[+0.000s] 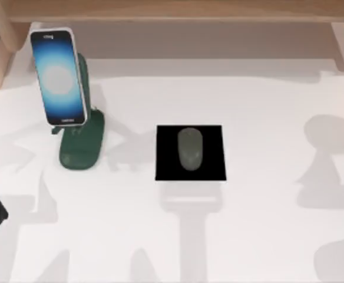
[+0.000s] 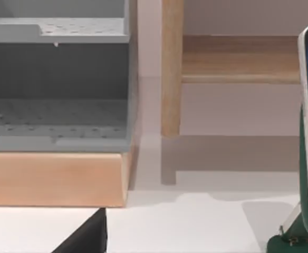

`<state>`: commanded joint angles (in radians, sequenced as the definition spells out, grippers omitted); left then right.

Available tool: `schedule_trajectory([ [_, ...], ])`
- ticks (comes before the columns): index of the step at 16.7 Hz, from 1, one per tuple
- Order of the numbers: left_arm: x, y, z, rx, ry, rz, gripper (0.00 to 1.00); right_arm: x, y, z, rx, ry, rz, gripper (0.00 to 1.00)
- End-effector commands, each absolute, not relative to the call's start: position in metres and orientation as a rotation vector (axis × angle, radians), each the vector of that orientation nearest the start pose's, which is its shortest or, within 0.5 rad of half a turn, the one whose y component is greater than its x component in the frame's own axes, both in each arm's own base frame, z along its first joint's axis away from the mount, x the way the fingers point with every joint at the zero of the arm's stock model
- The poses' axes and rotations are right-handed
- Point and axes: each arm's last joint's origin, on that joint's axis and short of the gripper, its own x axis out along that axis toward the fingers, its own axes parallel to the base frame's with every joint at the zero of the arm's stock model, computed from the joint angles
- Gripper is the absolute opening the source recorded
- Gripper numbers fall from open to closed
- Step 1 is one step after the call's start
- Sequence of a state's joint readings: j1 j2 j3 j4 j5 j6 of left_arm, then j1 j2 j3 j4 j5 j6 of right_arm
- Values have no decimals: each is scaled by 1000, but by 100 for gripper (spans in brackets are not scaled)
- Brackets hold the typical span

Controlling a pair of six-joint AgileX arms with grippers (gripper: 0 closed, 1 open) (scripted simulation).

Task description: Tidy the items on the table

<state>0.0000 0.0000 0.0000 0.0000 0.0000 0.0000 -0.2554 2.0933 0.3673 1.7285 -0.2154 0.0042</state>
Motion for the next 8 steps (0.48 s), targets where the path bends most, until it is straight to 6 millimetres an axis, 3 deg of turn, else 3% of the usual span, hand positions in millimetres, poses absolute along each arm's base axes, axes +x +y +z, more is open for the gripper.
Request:
schedule_trajectory([
  [5, 106, -1, 160, 0, 0, 0, 100, 269, -62, 77, -10, 3, -20, 100],
  [8, 106, -1, 160, 0, 0, 0, 100, 282, -62, 77, -10, 1, -16, 100],
])
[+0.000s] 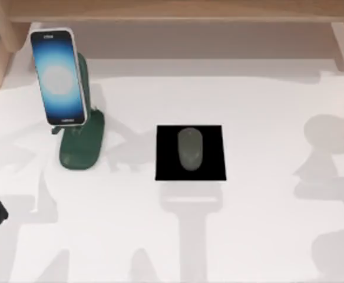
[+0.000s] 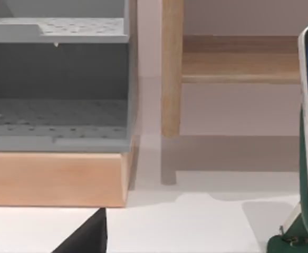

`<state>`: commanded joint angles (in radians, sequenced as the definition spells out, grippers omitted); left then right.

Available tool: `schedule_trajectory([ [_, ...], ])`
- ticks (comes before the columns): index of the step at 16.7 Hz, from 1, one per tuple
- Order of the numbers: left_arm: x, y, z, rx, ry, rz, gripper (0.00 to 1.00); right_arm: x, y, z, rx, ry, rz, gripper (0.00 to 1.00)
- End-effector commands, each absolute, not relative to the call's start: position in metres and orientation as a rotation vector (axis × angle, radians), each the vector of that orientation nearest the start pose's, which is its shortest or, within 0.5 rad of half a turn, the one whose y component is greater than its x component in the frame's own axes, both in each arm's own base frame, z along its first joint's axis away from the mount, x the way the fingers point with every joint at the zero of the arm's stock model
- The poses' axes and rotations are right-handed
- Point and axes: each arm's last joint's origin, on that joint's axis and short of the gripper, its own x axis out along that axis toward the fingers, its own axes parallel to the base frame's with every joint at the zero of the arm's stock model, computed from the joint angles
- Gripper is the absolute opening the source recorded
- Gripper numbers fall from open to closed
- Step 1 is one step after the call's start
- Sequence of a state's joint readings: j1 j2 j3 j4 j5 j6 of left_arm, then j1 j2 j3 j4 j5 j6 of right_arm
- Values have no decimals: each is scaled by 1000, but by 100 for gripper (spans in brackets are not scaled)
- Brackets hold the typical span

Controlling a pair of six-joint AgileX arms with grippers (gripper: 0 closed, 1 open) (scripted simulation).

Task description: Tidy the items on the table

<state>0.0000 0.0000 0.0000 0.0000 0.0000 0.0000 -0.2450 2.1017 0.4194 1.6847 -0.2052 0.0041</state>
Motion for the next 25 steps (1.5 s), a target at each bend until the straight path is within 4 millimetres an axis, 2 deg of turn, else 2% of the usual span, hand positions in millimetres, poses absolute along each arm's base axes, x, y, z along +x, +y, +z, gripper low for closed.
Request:
schedule_trajectory([
  [3, 106, -1, 160, 0, 0, 0, 100, 297, -62, 77, -10, 1, -16, 100],
  [7, 106, -1, 160, 0, 0, 0, 100, 299, -62, 77, -10, 1, -16, 100],
  [20, 106, -1, 160, 0, 0, 0, 100, 299, -62, 77, -10, 1, -16, 2],
  [25, 106, -1, 160, 0, 0, 0, 100, 299, -62, 77, -10, 1, -16, 0],
])
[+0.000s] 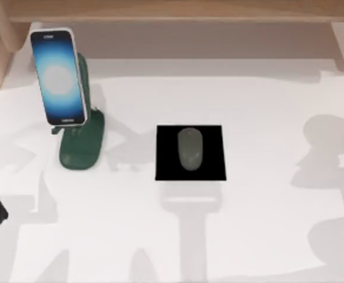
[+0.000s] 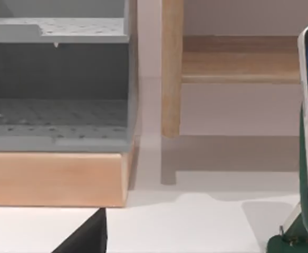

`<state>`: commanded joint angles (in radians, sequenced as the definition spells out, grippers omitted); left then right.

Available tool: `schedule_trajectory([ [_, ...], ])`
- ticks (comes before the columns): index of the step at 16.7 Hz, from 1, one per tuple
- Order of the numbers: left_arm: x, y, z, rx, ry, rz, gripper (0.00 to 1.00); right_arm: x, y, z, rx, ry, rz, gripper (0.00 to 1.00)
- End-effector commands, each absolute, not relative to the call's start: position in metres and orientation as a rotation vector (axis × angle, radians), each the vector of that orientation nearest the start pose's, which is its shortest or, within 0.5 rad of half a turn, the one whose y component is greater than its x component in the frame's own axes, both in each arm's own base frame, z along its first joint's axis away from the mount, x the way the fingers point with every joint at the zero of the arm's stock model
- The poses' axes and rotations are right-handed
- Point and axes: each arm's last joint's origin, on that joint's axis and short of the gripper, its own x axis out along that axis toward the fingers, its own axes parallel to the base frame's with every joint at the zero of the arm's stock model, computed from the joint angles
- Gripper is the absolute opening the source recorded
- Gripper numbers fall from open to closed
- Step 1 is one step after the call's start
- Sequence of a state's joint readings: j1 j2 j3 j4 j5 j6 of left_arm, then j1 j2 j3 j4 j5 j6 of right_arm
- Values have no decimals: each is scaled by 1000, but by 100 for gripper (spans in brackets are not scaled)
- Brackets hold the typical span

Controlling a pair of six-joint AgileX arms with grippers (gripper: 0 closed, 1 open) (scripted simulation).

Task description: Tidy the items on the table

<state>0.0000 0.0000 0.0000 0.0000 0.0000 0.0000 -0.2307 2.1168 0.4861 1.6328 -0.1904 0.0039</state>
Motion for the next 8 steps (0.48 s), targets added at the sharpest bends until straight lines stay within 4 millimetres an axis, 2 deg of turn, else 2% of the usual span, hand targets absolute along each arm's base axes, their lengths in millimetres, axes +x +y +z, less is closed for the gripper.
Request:
schedule_trajectory([
  [8, 106, -1, 160, 0, 0, 0, 100, 299, -62, 84, -8, 2, -17, 0],
])
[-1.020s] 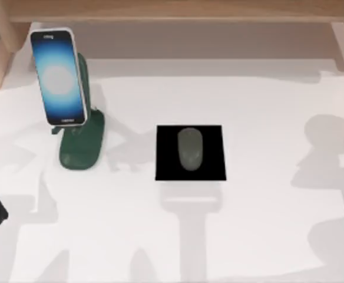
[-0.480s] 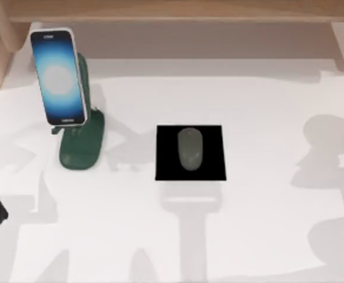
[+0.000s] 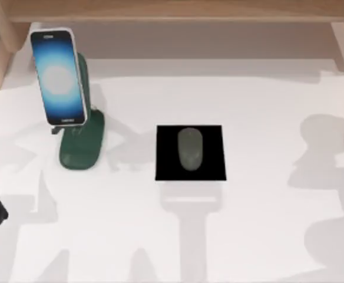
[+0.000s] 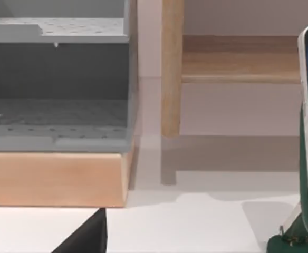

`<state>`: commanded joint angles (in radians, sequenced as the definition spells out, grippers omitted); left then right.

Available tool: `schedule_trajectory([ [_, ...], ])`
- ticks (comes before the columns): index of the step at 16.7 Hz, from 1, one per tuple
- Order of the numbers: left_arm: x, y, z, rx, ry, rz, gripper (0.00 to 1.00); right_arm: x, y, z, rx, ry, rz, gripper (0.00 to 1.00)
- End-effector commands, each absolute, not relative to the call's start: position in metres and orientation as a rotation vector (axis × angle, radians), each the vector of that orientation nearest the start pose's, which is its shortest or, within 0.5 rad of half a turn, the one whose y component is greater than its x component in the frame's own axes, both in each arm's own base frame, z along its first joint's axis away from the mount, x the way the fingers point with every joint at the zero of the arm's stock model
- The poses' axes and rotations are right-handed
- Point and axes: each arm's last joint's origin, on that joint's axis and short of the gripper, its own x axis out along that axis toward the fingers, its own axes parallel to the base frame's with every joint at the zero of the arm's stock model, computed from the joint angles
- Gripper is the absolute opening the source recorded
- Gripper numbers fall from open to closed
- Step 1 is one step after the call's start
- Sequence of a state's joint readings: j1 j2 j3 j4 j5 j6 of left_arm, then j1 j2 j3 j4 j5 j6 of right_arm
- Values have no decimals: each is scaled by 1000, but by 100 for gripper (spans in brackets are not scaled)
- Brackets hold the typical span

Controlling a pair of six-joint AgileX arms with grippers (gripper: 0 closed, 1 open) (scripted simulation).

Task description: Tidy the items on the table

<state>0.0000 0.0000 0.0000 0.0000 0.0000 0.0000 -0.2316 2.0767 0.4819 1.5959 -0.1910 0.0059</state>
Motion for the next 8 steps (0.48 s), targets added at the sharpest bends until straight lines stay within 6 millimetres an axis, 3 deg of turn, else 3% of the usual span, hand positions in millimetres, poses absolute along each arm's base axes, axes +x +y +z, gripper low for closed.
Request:
schedule_trajectory([
  [6, 106, -1, 160, 0, 0, 0, 100, 299, -62, 86, -7, 1, -17, 0],
  [8, 106, -1, 160, 0, 0, 0, 100, 306, -56, 98, -29, -61, -8, 0],
])
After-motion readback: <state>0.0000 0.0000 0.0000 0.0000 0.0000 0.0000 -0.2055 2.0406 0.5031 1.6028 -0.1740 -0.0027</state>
